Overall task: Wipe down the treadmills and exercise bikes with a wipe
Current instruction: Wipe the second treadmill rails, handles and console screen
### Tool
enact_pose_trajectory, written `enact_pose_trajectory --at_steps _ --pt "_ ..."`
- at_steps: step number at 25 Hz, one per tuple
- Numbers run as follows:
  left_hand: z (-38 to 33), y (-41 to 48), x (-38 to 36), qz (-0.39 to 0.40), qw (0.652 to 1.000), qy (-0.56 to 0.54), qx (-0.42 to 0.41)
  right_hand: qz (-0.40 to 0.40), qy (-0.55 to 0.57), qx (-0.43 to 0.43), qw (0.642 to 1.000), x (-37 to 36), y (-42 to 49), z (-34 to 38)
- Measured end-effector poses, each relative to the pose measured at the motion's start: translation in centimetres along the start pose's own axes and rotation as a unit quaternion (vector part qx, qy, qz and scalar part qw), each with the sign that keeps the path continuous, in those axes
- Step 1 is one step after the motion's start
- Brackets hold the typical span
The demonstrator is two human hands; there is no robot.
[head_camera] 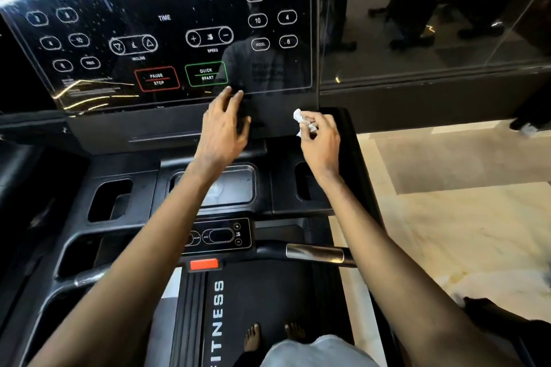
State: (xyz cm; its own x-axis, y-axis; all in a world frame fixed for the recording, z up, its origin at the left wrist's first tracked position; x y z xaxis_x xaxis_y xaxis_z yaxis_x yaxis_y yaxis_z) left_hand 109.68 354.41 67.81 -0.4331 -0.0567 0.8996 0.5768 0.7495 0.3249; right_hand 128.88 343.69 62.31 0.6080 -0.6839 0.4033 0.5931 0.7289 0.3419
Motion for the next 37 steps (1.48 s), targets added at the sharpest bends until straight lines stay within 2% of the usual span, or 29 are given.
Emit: enact_pose_trajectory --at_steps 6,9,10,12,14,17,21,25,28,32,35,37 --pt "-1.6 6.2 3.7 -0.018 0.995 0.072 -0.065 -0.102 0.033 0.005 0.994 -2.0 2.9 1.8" --pt "-0.5 7.6 4.9 -0.043 0.988 0.099 -0.112 -0.16 0.037 0.046 0.985 -3.1 2.8 3.2" --pt "-0.1 8.2 5.3 -0.049 0.986 0.102 -0.126 -0.149 0.023 0.075 0.986 -4.0 2.4 3.9" --pt "0.4 9.5 6.0 -0.054 0.982 0.099 -0.149 -0.078 -0.038 0.114 0.99 -6.2 1.8 4.9" --pt "0.4 10.8 6.9 -0.063 0.976 0.095 -0.185 -0.044 -0.122 0.078 0.988 -7.4 2.1 5.2" --pt "0.8 13.1 9.0 -0.079 0.964 0.11 -0.227 -0.057 -0.148 -0.002 0.987 -8.1 4.4 7.3" --pt "2.1 16.2 12.3 -0.099 0.961 0.118 -0.228 -0.057 -0.2 0.023 0.978 -8.7 6.1 9.7" --pt "2.4 18.8 15.0 -0.108 0.958 0.128 -0.231 -0.098 -0.185 -0.015 0.978 -8.3 8.5 11.5" --pt "1.8 20.7 16.5 -0.114 0.955 0.142 -0.234 -0.095 -0.222 0.029 0.97 -8.7 10.3 14.0" --pt "1.6 23.0 18.4 -0.119 0.953 0.145 -0.239 -0.143 -0.207 -0.001 0.968 -7.0 13.2 15.5" --pt "1.5 24.4 19.2 -0.105 0.949 0.149 -0.256 -0.129 -0.241 0.047 0.961 -6.8 15.1 17.0" --pt "1.4 24.8 19.6 -0.104 0.945 0.152 -0.269 -0.157 -0.245 0.034 0.956 -5.5 16.6 17.4"
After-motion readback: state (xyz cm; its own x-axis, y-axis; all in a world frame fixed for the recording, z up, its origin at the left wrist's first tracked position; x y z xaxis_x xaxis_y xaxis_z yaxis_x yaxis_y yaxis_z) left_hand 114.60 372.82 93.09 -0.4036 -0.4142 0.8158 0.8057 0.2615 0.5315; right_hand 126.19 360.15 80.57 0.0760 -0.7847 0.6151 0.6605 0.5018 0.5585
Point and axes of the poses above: each hand's wrist, its own y-axis towards the middle knuckle, its own x-axis out of the back of the hand, z = x × y, the point moved 4 cm from there along y, towards the middle knuckle, and after that the axes turned 7 degrees about z, right-handed, at the moved point
